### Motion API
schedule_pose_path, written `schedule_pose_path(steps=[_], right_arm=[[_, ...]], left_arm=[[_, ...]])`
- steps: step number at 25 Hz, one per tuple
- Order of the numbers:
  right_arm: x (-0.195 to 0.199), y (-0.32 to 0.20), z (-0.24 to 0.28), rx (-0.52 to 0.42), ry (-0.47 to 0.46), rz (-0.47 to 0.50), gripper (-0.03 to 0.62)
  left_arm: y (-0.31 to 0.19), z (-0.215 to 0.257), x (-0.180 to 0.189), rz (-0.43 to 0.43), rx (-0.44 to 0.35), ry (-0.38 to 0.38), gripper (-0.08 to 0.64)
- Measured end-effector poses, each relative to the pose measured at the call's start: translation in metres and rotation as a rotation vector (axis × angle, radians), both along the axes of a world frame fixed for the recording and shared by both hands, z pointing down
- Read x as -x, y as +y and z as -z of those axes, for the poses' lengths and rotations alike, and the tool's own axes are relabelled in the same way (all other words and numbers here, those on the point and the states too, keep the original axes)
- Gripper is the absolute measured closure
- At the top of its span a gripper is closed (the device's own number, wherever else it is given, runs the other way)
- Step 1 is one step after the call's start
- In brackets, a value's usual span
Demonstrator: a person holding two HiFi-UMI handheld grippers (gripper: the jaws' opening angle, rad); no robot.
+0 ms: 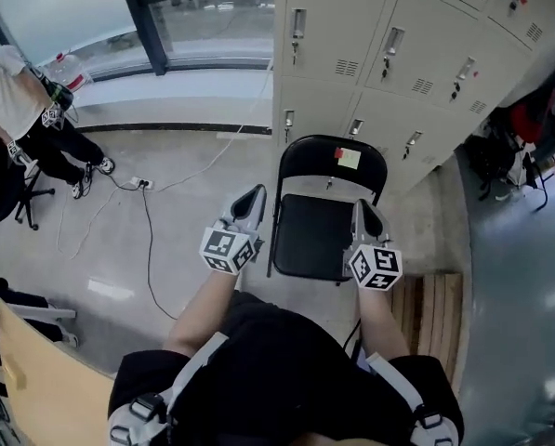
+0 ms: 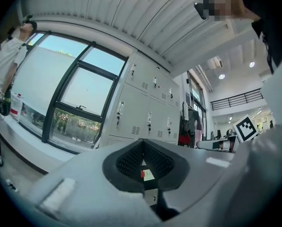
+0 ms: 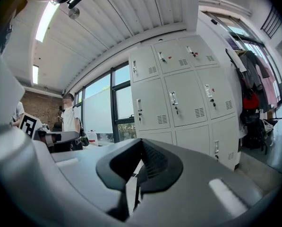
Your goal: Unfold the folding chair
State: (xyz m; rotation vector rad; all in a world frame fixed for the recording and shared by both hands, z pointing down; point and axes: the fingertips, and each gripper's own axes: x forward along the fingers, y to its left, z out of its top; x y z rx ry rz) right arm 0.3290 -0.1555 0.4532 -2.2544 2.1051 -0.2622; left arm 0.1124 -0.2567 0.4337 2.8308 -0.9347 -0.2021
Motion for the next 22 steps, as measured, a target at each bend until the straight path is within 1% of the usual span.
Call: schedule_pose_path(steps=[4,9,14,18,22], right_arm=[[0.021,-0.006,0.005,-0.017,-0.015,0.044,0.586],[0.048,-0.007,0.009,-0.018,-0.022,0.080,0.588],[0.079,-0.018,0.017,-0.030,-0.035,0.074,0.588],[0.112,-0.023,0.024,-0.045,-0.029,0.078,0.588],[0.133,-0.019,0.029,-0.055,-0.014,0.081,0.588]], left_arm=[[0.003,0.007,0.033,0.050,-0.014,-0.013,0.561],[0.011,0.015,0.080,0.103,-0.018,0.001,0.561],[0.017,0.026,0.126,0.117,-0.045,0.009,0.561],[0.018,0.029,0.152,0.108,-0.079,-0.020,0.561],[0.015,0.034,0.169,0.109,-0.068,0.027,0.561]])
